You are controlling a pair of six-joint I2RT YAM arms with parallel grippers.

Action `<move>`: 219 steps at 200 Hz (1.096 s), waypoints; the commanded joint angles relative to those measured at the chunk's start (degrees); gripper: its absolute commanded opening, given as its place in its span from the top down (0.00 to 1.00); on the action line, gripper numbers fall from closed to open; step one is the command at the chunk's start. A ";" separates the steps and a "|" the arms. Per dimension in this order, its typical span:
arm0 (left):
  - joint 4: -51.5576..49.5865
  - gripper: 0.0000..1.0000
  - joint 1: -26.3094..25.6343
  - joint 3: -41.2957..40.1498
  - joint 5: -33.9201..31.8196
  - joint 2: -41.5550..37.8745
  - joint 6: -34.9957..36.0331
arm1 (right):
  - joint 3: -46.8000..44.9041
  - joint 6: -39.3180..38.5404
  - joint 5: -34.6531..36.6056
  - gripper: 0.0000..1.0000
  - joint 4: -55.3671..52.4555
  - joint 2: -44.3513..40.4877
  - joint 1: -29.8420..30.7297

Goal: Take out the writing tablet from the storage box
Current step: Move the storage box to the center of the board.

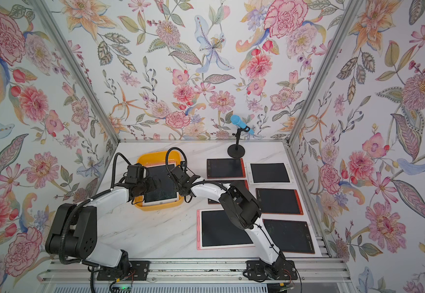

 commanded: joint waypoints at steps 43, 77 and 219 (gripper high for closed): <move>-0.63 0.01 1.63 -0.44 -5.10 9.17 0.61 | -6.74 -0.29 2.28 0.97 -6.93 -1.73 -0.36; 1.98 0.01 3.09 -2.35 -2.84 10.68 -0.17 | -6.95 -0.82 2.48 0.98 -7.03 -1.91 -0.38; -6.22 0.01 2.57 3.15 -9.37 12.83 7.50 | -7.68 -1.43 0.98 0.98 -6.98 -3.00 -0.26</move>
